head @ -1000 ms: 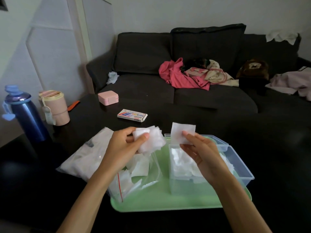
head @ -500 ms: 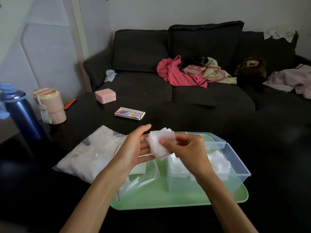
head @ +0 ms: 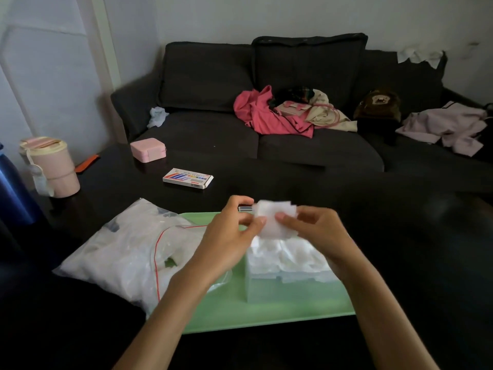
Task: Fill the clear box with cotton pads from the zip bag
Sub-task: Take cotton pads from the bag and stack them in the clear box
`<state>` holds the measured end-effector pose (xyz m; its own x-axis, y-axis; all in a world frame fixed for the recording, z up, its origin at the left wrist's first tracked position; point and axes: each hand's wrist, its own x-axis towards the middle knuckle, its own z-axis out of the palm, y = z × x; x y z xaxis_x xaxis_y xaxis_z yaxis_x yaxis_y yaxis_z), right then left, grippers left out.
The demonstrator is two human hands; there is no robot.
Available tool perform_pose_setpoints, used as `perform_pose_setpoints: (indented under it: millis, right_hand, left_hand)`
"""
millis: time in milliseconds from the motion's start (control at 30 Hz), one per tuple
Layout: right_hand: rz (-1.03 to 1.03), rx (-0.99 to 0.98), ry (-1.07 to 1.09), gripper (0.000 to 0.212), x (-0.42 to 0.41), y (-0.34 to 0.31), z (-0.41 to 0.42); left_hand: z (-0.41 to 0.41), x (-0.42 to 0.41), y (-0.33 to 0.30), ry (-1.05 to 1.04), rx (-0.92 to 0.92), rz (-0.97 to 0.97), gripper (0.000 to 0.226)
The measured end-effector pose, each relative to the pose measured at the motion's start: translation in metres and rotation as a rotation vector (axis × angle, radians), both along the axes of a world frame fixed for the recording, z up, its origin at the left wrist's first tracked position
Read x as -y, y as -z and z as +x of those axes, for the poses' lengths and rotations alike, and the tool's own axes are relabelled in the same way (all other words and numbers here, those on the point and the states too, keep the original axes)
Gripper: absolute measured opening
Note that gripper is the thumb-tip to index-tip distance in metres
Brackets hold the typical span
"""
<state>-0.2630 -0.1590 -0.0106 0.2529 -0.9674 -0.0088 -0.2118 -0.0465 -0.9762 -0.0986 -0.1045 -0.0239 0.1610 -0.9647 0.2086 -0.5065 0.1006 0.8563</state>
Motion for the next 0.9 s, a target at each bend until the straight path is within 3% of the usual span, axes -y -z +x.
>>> perform_pose_setpoints:
  millis: [100,167,233,333,467,500,600,667,767,900]
  right_hand:
    - [0.064,0.154,0.243,0.005,0.015,-0.009,-0.025]
    - [0.119,0.048,0.224,0.004,0.026,-0.006,-0.041]
    - [0.204,-0.100,0.111,0.006,0.032,0.002,-0.045]
    - [0.316,-0.162,0.036,0.016,0.037,0.014,-0.037]
    - [0.336,-0.160,0.096,0.028,0.039,0.028,-0.021]
    - [0.286,-0.209,0.129,0.030,0.038,0.033,-0.017]
    - [-0.046,-0.657,0.234,0.030,0.033,0.037,-0.012]
    - [-0.282,-0.828,0.258,0.033,0.030,0.032,-0.013]
    - [-0.495,-0.837,0.075,0.017,0.030,0.026,-0.016]
    - [-0.285,-0.784,-0.166,0.018,0.029,0.031,-0.016]
  left_hand:
    - [0.002,0.007,0.010,-0.038,0.404,-0.078,0.023]
    - [0.002,0.011,0.019,0.071,0.654,-0.069,0.025]
    - [0.001,0.013,0.027,0.158,0.788,-0.028,0.032]
    - [0.002,0.015,0.032,0.181,0.842,-0.013,0.036]
    - [0.004,0.016,0.033,0.187,0.852,0.007,0.038]
    - [0.003,0.016,0.033,0.186,0.849,0.014,0.038]
    - [0.004,0.017,0.032,0.181,0.847,0.031,0.038]
    - [0.004,0.018,0.032,0.187,0.846,0.033,0.038]
    - [0.003,0.018,0.031,0.196,0.843,0.046,0.039]
    - [0.003,0.017,0.030,0.196,0.839,0.043,0.039]
